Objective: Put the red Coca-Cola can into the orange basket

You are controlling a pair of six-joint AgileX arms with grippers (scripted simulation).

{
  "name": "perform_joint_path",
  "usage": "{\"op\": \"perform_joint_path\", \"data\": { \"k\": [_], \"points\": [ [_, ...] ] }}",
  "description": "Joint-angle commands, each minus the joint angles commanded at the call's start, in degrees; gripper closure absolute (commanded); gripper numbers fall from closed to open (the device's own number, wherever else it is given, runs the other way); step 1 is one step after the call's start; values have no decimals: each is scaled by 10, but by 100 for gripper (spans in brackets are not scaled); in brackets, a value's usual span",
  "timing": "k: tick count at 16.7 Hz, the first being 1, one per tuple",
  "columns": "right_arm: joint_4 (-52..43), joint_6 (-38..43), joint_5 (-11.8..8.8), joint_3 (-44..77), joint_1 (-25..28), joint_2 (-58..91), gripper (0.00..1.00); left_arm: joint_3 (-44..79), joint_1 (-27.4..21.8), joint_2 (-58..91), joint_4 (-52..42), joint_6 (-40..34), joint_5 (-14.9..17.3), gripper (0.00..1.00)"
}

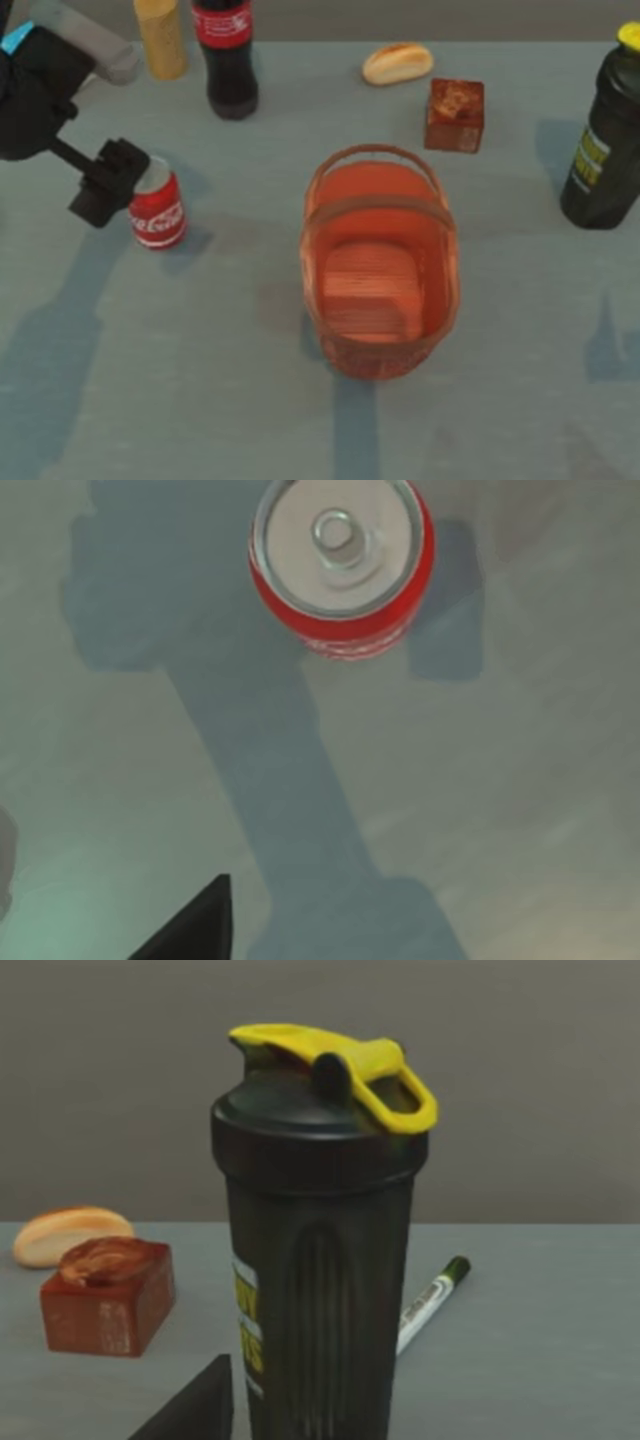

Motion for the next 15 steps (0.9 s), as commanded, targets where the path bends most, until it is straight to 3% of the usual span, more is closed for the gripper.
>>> {"op": "perform_joint_path", "data": {
  "k": [8, 15],
  "points": [
    [0, 0, 0, 0, 0, 0, 0, 331, -12, 364, -167, 79, -38, 0],
    [0, 0, 0, 0, 0, 0, 0, 394, -12, 428, -190, 92, -50, 0]
  ]
}}
